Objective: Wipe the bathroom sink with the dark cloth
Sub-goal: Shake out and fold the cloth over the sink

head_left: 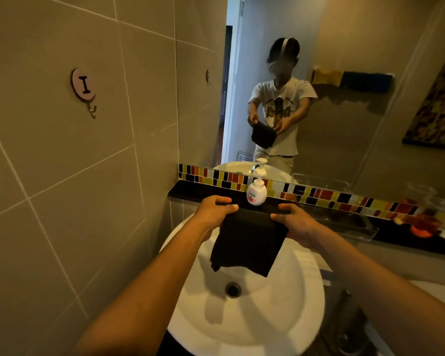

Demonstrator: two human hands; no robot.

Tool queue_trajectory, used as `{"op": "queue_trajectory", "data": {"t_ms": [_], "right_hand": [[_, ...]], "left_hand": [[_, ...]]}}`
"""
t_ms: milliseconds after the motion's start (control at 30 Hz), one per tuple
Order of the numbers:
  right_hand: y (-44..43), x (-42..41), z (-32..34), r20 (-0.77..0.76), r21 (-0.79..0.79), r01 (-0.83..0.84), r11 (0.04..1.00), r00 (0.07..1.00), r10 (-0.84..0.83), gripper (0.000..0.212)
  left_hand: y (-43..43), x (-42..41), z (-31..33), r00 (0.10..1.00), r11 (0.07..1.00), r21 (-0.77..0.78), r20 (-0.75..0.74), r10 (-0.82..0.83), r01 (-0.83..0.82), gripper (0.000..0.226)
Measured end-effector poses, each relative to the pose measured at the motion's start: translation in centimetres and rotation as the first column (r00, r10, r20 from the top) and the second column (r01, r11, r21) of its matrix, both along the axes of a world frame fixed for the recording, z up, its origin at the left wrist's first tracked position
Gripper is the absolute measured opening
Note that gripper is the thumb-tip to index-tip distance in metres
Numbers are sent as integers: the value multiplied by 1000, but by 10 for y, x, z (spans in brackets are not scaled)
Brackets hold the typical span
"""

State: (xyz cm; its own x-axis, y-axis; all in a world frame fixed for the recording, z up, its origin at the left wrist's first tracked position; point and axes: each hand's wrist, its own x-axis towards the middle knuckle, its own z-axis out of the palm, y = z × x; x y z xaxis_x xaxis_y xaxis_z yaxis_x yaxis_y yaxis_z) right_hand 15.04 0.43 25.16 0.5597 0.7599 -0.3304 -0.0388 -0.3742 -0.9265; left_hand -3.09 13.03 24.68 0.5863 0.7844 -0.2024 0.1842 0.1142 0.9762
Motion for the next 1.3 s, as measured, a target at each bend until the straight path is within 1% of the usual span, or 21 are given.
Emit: {"op": "queue_trajectory", "data": {"t_ms": [100,133,167,200,233,267,300,333,400,467,500,567,667,733,867,967,1033,1100,1167,1233,1300], "right_hand": [[-8,8,3,66,-26,-32,999,997,34,25],[-12,11,4,69,-32,-41,999,997,44,20],[-16,15,4,64,-40,-58,997,996,61,19],[-20,19,4,62,-47,-86,995,994,89,24],[-25,22,5,83,-69,-123,990,988,128,33],[-28,24,5,152,-110,-163,980,972,179,41],[-32,27,3,260,-159,-191,969,938,228,44],[-34,29,2,379,-208,-199,958,886,266,41],[-38,36,0,569,-237,-160,958,776,271,23],[-42,49,1,631,-223,-138,965,735,250,9],[-45,57,3,636,-220,-138,966,731,249,8],[-52,78,7,656,-249,-149,957,701,280,11],[-60,108,9,704,-308,-167,937,622,342,19],[-64,130,11,705,-316,-180,932,613,357,12],[-75,175,20,690,-337,-202,920,611,387,14],[-81,211,28,626,-359,-248,900,651,429,12],[-82,238,34,568,-411,-295,863,658,495,9],[-82,262,40,504,-450,-324,832,676,537,16],[-78,288,45,429,-457,-357,815,714,553,17],[-72,312,47,375,-460,-387,799,731,570,14],[-64,335,46,360,-473,-393,788,730,580,17]], "left_hand": [[-6,9,8,987,990,52,-99,-128,133,46],[-9,13,11,976,980,85,-145,-165,178,50],[-11,18,13,962,968,123,-194,-191,217,54],[-13,23,14,947,953,169,-244,-208,253,56],[-14,28,15,929,930,228,-301,-214,288,58],[-15,33,15,910,899,296,-358,-209,323,57],[-16,40,16,891,860,362,-408,-201,360,54],[-16,45,16,876,821,416,-442,-193,391,49],[-15,57,16,857,750,493,-480,-188,441,36],[-15,67,17,840,688,540,-507,-193,485,26],[-15,74,19,833,666,552,-515,-201,502,25],[-17,88,22,824,637,564,-523,-216,525,29],[-18,110,27,812,586,586,-529,-247,560,30],[-16,128,30,805,566,584,-510,-303,582,25],[-13,166,33,760,559,518,-504,-412,647,26],[-9,199,33,750,590,466,-463,-472,659,26],[-7,221,36,739,594,442,-440,-509,672,25],[-3,241,38,717,585,416,-450,-533,696,20],[3,263,40,690,573,391,-480,-541,721,14],[10,285,40,673,573,366,-512,-534,733,18],[18,308,39,655,560,359,-546,-523,747,21]]}}
